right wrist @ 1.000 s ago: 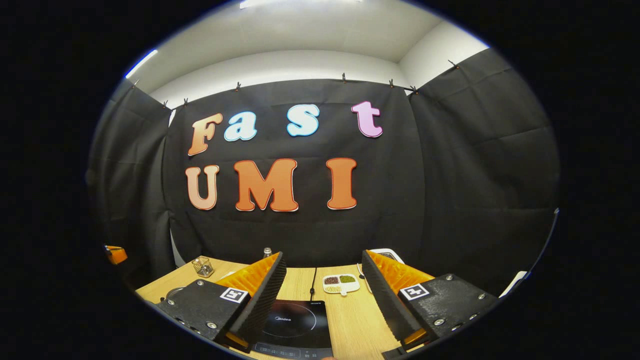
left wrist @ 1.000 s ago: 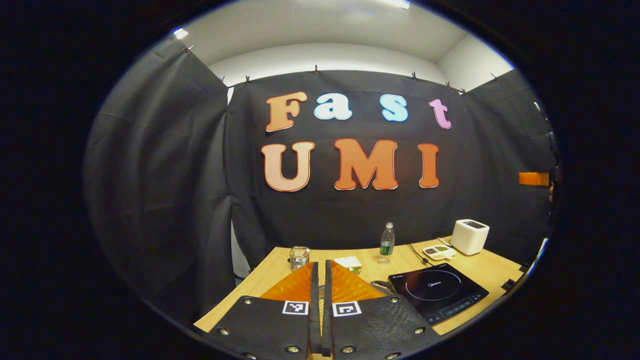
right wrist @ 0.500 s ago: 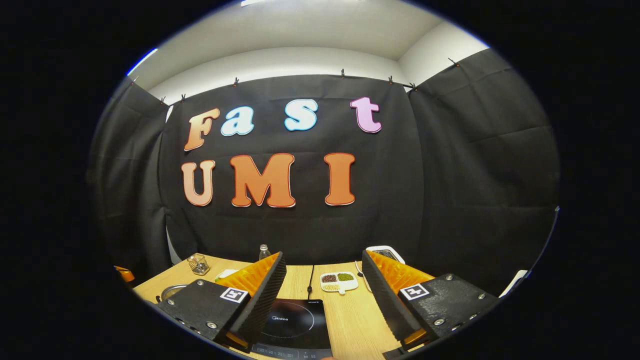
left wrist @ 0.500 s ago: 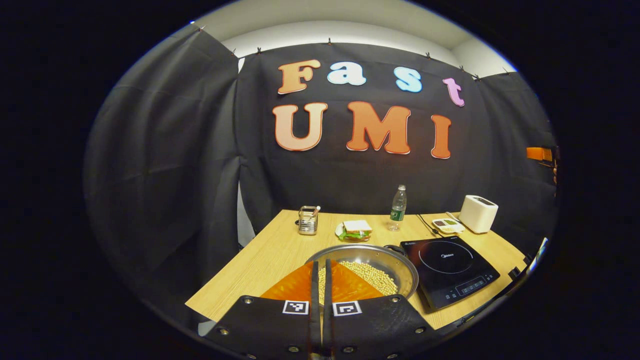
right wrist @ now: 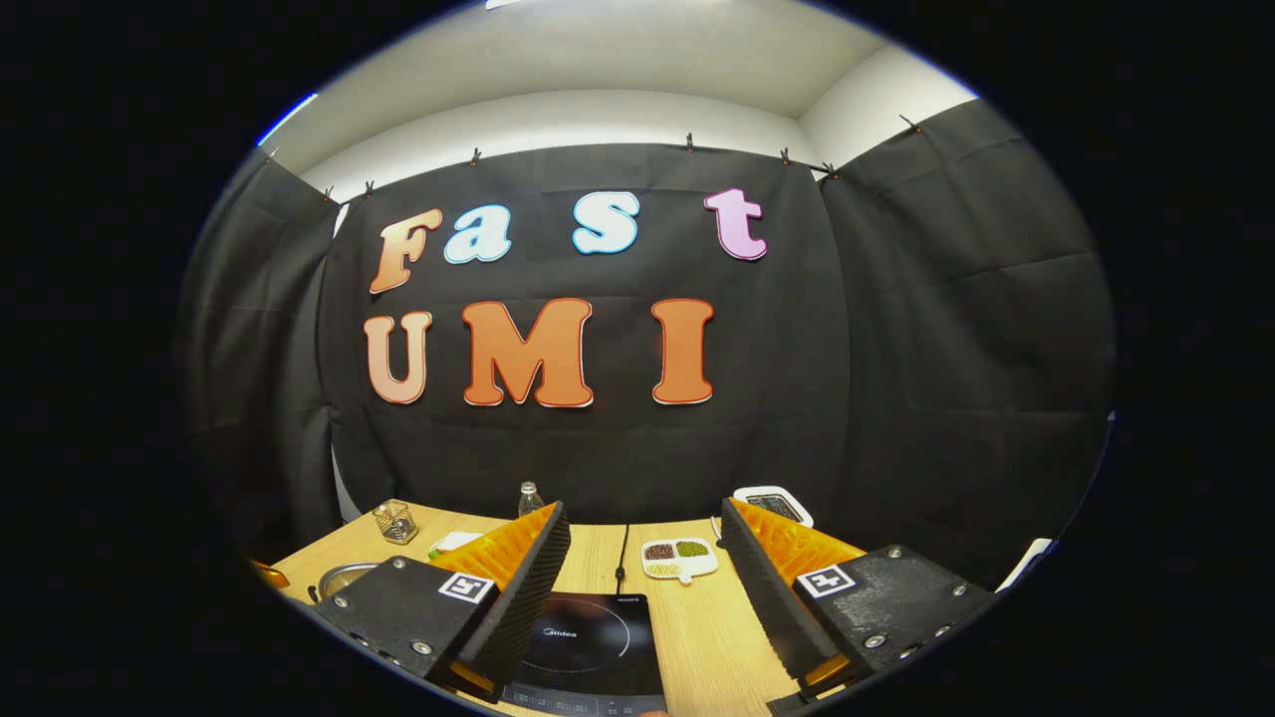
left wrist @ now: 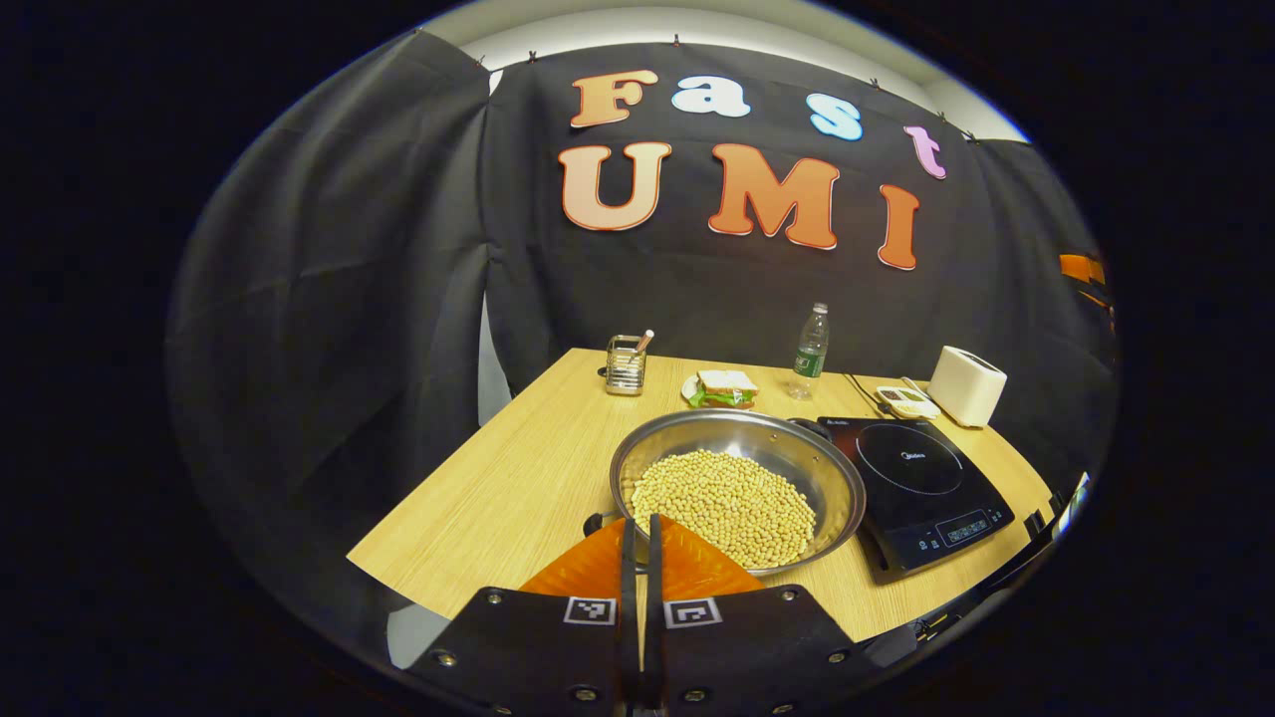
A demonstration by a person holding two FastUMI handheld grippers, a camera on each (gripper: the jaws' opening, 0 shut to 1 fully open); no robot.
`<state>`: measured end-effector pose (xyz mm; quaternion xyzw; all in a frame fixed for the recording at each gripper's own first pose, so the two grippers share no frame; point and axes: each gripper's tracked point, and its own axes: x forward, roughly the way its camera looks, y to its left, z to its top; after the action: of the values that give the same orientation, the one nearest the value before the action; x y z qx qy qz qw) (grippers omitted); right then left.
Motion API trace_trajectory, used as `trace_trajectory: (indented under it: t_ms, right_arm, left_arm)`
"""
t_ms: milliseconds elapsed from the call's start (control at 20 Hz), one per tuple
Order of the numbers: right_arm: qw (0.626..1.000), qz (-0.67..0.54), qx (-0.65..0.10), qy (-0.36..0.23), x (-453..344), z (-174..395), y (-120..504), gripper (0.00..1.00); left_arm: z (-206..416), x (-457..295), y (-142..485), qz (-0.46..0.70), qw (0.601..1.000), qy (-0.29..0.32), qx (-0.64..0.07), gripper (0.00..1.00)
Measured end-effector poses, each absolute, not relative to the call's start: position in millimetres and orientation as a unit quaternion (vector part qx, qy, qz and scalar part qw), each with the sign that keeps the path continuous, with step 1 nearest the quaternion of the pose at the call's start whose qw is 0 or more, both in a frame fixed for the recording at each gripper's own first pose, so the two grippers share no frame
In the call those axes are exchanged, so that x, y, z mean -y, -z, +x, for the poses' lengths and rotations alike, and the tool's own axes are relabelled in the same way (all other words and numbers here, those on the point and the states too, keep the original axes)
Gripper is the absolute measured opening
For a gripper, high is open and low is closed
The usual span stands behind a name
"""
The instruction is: First push the handle of the pot to place it horizontally, then grasp the pot with both hands and set it on the induction cooktop.
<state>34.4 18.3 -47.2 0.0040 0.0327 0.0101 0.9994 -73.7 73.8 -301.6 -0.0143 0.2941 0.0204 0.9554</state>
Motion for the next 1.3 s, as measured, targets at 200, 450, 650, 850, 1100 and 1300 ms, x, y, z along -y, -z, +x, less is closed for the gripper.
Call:
trace_trajectory:
  t_ms: [200,450,650,850,1100,1300]
  right_arm:
    - [0.999,0.002,-0.037,-0.006,-17.3,35.1,52.6,0.95]
    - [0.999,-0.003,-0.044,-0.005,-18.8,37.6,59.9,0.95]
    - [0.999,-0.004,-0.052,-0.005,-20.1,38.2,66.0,0.95]
    - [0.998,-0.005,-0.058,-0.004,-20.4,40.5,72.4,1.0]
    - [0.998,-0.003,-0.064,0.002,-18.4,45.9,78.4,1.0]
    - [0.998,-0.004,-0.065,0.013,-11.2,46.5,83.4,0.95]
  left_arm:
    - [-84.0,-70.7,330.1,-0.023,0.947,-0.022,-0.32,0.03]
    - [-95.3,-64.1,363.8,-0.036,0.934,-0.02,-0.354,0.03]
    - [-98.2,-63.2,383.8,-0.035,0.927,-0.021,-0.372,0.03]
    - [-94.6,-63.8,400.2,-0.036,0.921,-0.024,-0.387,0.03]
    - [-85.7,-71.7,403.9,-0.033,0.921,-0.034,-0.387,0.03]
    - [-77.0,-73.6,403.7,-0.026,0.922,-0.031,-0.386,0.02]
